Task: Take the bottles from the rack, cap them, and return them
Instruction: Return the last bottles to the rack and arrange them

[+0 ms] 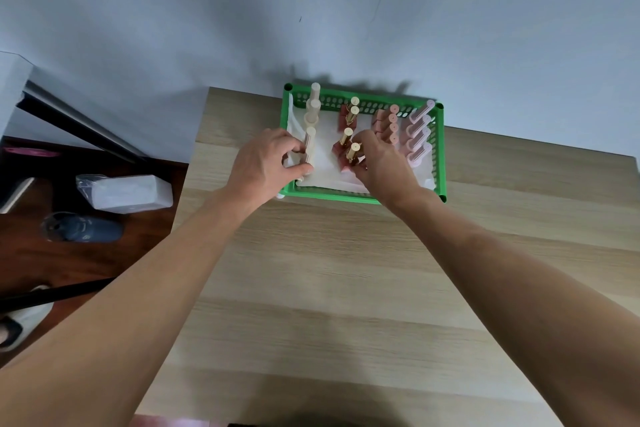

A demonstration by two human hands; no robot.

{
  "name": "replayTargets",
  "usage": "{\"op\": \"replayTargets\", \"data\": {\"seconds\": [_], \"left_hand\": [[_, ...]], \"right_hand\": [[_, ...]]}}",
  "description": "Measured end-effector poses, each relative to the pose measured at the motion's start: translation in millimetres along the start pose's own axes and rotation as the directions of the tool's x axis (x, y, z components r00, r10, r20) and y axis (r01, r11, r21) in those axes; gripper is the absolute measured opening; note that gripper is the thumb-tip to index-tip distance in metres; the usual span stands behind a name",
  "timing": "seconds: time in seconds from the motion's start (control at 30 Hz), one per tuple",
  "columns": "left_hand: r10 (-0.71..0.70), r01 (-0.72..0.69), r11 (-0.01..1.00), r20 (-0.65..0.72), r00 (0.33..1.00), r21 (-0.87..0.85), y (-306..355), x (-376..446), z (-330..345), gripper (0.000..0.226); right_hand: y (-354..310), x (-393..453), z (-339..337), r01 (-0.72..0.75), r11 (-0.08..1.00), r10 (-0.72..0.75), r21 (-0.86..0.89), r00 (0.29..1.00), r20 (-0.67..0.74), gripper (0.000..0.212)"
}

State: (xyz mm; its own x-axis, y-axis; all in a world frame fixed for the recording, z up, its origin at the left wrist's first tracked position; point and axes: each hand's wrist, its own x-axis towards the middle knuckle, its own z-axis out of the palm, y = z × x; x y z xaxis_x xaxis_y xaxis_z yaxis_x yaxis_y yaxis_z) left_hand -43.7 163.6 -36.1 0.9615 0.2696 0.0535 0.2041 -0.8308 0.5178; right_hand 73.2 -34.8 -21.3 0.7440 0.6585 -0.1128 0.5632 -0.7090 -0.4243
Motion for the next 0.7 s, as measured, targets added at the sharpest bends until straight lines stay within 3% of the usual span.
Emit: {"op": "replayTargets", "data": {"seconds": [0.53, 0.7], "left_hand": [[0.086, -0.087, 0.996, -0.032, 0.996, -0.023, -6.9, 9.6, -1.0, 0.031], [0.072, -0.072, 0.996, -0.001, 0.997, -0.061, -10.1, 12.3, 0.4, 0.034]], "right_hand": [[1.8, 17.2, -2.0, 0.042, 0.993, -0.030, -0.110, 0.993, 0.111, 0.065], [4.0, 18.8, -1.1, 0.040, 0.996, -0.030, -0.082, 0.992, 0.119, 0.059]]}}
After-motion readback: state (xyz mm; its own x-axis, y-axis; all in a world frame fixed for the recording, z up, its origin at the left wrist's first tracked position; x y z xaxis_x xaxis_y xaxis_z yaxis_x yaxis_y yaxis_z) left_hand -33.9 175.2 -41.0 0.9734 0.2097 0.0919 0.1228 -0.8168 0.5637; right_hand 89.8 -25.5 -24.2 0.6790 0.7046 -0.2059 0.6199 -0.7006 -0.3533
